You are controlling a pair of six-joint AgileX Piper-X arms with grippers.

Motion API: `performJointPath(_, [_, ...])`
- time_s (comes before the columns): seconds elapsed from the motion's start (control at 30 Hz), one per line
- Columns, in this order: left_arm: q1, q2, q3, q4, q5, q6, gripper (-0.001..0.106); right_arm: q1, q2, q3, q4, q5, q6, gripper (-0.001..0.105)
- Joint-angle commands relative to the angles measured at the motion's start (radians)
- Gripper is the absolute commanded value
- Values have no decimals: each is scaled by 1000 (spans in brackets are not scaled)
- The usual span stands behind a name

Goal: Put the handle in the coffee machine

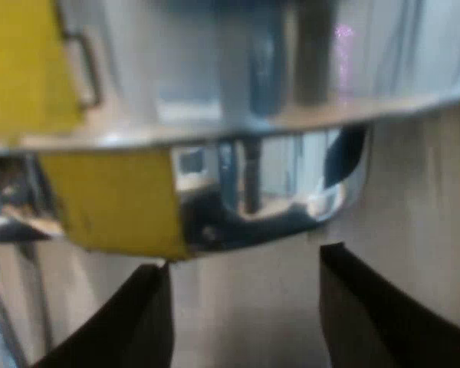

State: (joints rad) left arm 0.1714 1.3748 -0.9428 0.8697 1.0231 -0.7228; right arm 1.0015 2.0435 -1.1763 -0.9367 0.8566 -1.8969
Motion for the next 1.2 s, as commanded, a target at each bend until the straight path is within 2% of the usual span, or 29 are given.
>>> performJointPath(0.03, [-2, -32, -17, -37, 165, -4, 0, -7, -7, -5, -82, -5, -34, 46])
performJointPath(0.17, [-2, -32, -17, -37, 165, -4, 0, 4, -7, -5, -153, 26, -34, 46])
performJointPath(0.37, [-2, -32, -17, -44, 165, -4, 0, 30, -7, -5, -159, 48, -36, 46])
performJointPath(0.87, [-2, -32, -17, -44, 159, -4, 0, 27, -7, -5, -189, 30, -39, 46])
performJointPath(1.03, [-2, -32, -17, -44, 159, -4, 0, 26, -7, -5, -212, 13, -90, 46])
performJointPath(1.2, [-2, -32, -17, -44, 159, -4, 0, 26, -7, -5, -212, 13, -98, 46])
